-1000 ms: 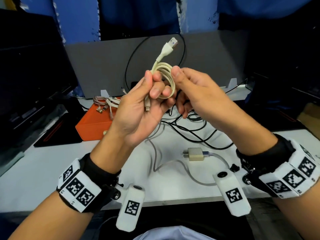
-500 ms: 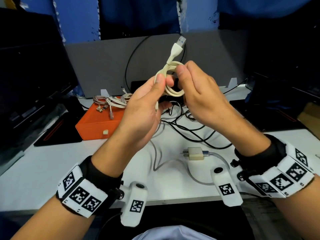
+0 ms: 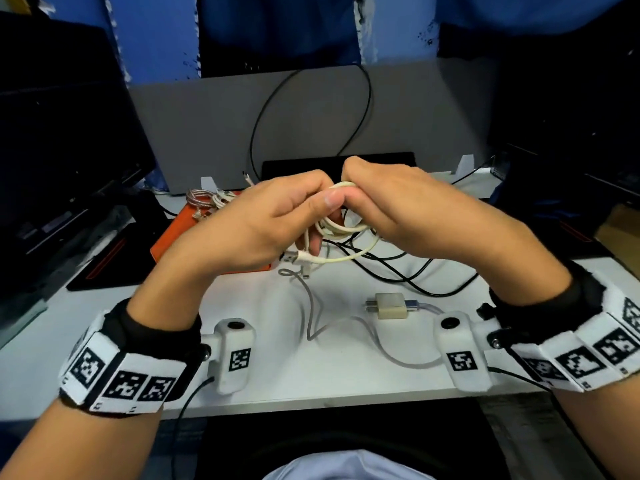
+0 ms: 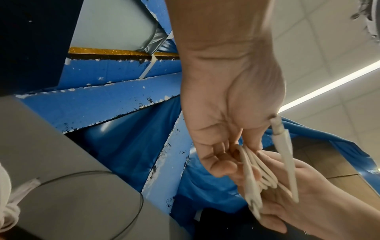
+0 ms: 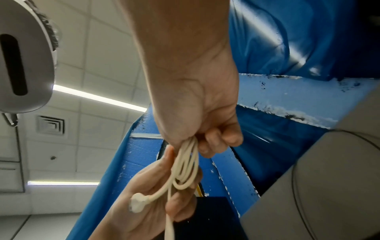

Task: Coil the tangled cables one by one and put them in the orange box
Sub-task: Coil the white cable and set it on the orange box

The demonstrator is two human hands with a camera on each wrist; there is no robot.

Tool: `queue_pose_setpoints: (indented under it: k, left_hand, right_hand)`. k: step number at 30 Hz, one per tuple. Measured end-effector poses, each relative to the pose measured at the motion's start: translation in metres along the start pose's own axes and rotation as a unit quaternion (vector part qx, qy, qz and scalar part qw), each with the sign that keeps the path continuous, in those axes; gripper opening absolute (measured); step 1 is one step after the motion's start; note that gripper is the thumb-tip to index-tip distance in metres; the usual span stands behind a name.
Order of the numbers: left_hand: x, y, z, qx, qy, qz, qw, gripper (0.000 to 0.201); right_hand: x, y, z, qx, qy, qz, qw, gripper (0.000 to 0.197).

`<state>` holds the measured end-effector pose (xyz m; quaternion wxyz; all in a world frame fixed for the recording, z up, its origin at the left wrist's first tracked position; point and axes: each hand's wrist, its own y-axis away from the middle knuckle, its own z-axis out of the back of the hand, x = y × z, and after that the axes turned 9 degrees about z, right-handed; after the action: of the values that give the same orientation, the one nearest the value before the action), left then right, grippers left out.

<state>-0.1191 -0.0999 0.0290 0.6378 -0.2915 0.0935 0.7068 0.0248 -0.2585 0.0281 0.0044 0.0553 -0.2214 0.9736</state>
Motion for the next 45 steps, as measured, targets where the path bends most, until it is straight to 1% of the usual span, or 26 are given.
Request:
queue_pose_setpoints:
  k: [2, 3, 4, 5, 7, 9, 10, 11, 12, 13, 15, 18, 20, 22, 23, 25, 27, 30, 33, 35, 36, 37, 40, 42, 44, 45]
  left_hand:
    - [-0.005, 0.002, 0.002, -0.031, -0.030, -0.003, 0.999, 0.034]
    - [-0.007, 0.002, 0.002, -0.050, -0.035, -0.007, 0.998, 0.033]
    - [-0.008, 0.002, 0.002, -0.071, -0.036, -0.012, 0.997, 0.033]
    - [-0.008, 0.000, 0.000, -0.096, -0.038, -0.019, 0.995, 0.031]
    - [-0.005, -0.006, -0.006, -0.158, -0.030, -0.016, 0.987, 0.031]
    - [0.000, -0.013, -0.017, -0.215, 0.022, 0.013, 0.976, 0.032]
    - [0.001, -0.016, -0.022, -0.233, 0.058, 0.024, 0.971, 0.032]
    - [0.000, -0.018, -0.028, -0.242, 0.091, 0.028, 0.966, 0.032]
    - [-0.001, -0.019, -0.032, -0.244, 0.111, 0.029, 0.963, 0.032]
    - [-0.004, -0.019, -0.034, -0.243, 0.111, 0.030, 0.963, 0.031]
    - [-0.007, -0.016, -0.032, -0.231, 0.069, 0.034, 0.970, 0.030]
    - [-0.008, -0.011, -0.025, -0.195, 0.038, 0.034, 0.979, 0.028]
    - [-0.008, -0.011, -0.024, -0.200, 0.055, 0.021, 0.978, 0.026]
    - [-0.010, -0.012, -0.026, -0.213, 0.096, 0.008, 0.972, 0.024]
    - [-0.012, -0.012, -0.028, -0.214, 0.118, 0.006, 0.970, 0.024]
    - [-0.013, -0.012, -0.031, -0.203, 0.151, 0.006, 0.968, 0.025]
    - [-0.012, -0.012, -0.035, -0.175, 0.173, 0.011, 0.969, 0.028]
    - [-0.011, -0.014, -0.032, -0.116, 0.195, 0.015, 0.974, 0.028]
    - [-0.002, -0.014, -0.015, -0.037, 0.222, 0.039, 0.974, 0.028]
    - [0.003, -0.009, -0.002, 0.001, 0.220, 0.048, 0.974, 0.024]
    - [0.005, -0.007, 0.004, 0.002, 0.210, 0.053, 0.976, 0.019]
    - [0.006, -0.005, 0.009, -0.011, 0.204, 0.057, 0.977, 0.015]
    - [0.008, -0.004, 0.016, -0.077, 0.241, 0.056, 0.966, 0.009]
    - [0.005, -0.005, 0.016, -0.110, 0.322, 0.041, 0.939, 0.009]
    - [0.000, -0.007, 0.008, -0.123, 0.411, 0.020, 0.903, 0.012]
    - [-0.003, -0.008, 0.004, -0.129, 0.434, 0.010, 0.892, 0.011]
  right_hand:
    - [-0.002, -0.002, -0.003, -0.046, -0.099, 0.004, 0.994, 0.036]
    - [-0.002, -0.004, -0.005, -0.074, -0.157, 0.003, 0.985, 0.032]
    - [-0.001, -0.006, -0.007, -0.103, -0.224, -0.006, 0.969, 0.031]
    - [0.000, -0.007, -0.011, -0.133, -0.295, -0.021, 0.946, 0.030]
    - [0.005, -0.012, -0.020, -0.191, -0.419, -0.056, 0.886, 0.030]
    - [0.012, -0.016, -0.031, -0.238, -0.494, -0.092, 0.831, 0.031]
    - [0.015, -0.018, -0.035, -0.256, -0.514, -0.106, 0.812, 0.032]
    - [0.017, -0.019, -0.038, -0.270, -0.518, -0.117, 0.803, 0.033]
    - [0.017, -0.019, -0.039, -0.285, -0.507, -0.122, 0.804, 0.034]
    - [0.016, -0.019, -0.040, -0.302, -0.485, -0.118, 0.812, 0.035]
    - [0.015, -0.017, -0.038, -0.327, -0.435, -0.092, 0.834, 0.035]
    - [0.012, -0.015, -0.032, -0.326, -0.401, -0.062, 0.854, 0.036]
    - [0.014, -0.014, -0.030, -0.328, -0.375, -0.047, 0.866, 0.031]
    - [0.016, -0.013, -0.030, -0.330, -0.301, -0.040, 0.894, 0.026]
    - [0.017, -0.013, -0.031, -0.324, -0.268, -0.041, 0.906, 0.027]
    - [0.019, -0.012, -0.034, -0.303, -0.257, -0.053, 0.916, 0.030]
    - [0.020, -0.010, -0.034, -0.288, -0.258, -0.063, 0.920, 0.033]
    - [0.011, -0.011, -0.029, -0.272, -0.191, -0.084, 0.939, 0.033]
    - [-0.001, -0.012, -0.020, -0.250, -0.127, -0.088, 0.956, 0.034]
    - [-0.005, -0.011, -0.015, -0.233, -0.105, -0.085, 0.963, 0.036]
    - [-0.006, -0.011, -0.013, -0.223, -0.095, -0.084, 0.966, 0.036]
    - [-0.006, -0.010, -0.012, -0.212, -0.084, -0.082, 0.970, 0.037]
    - [-0.004, -0.009, -0.010, -0.177, -0.047, -0.082, 0.980, 0.035]
    - [-0.002, -0.008, -0.010, -0.163, -0.015, -0.083, 0.983, 0.033]
    - [0.001, -0.007, -0.013, -0.164, 0.008, -0.083, 0.983, 0.031]
    - [0.003, -0.007, -0.015, -0.171, 0.006, -0.081, 0.982, 0.030]
